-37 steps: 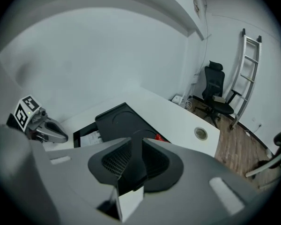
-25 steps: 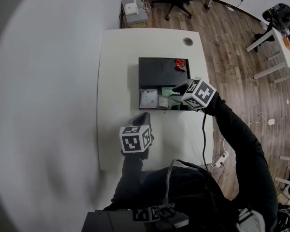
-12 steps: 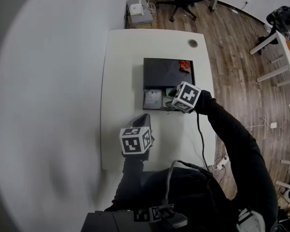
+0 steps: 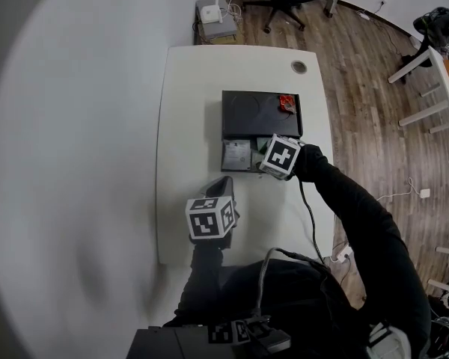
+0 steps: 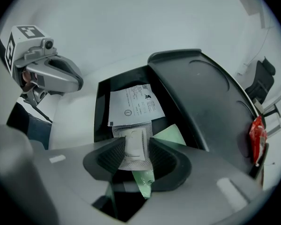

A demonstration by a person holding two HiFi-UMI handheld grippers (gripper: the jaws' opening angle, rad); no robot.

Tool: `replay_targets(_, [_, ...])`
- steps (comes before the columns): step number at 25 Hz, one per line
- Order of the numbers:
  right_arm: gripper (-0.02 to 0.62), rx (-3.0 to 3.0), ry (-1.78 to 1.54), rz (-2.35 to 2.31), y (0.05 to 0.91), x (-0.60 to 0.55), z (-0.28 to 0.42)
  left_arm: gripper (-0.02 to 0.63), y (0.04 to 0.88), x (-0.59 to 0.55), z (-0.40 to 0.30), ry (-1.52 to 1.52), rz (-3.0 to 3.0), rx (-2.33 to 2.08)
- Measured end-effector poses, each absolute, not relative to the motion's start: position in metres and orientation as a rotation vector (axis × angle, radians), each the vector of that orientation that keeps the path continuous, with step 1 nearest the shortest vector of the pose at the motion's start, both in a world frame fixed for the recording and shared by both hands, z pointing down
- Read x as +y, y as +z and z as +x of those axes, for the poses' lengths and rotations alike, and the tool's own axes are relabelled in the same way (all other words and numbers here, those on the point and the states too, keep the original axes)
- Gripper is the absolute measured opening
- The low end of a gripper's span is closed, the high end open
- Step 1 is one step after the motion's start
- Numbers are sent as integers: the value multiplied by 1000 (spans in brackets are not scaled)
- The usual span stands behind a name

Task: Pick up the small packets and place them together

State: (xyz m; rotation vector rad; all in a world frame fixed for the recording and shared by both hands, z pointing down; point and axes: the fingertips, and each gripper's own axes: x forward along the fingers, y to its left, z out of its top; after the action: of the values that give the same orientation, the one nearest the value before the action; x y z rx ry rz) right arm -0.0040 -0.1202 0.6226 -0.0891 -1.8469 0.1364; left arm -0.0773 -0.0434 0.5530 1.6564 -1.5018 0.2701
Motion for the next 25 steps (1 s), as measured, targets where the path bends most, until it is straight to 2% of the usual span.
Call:
replay_targets(3, [143, -1842, 83, -74, 623, -119, -4, 0, 553, -43, -76, 271, 1654, -1501])
replay_targets(6, [94, -1821, 93, -48, 623, -118, -1, 0, 554, -44, -74, 273, 1657, -1494])
replay_targets(12, [61, -1875, 168, -5, 613, -120, 2, 0, 551, -43, -72, 275, 1663, -1492])
replay_targets(25, [52, -2146, 172, 276, 512, -202, 17, 0, 548, -45, -66, 283, 1681, -1483])
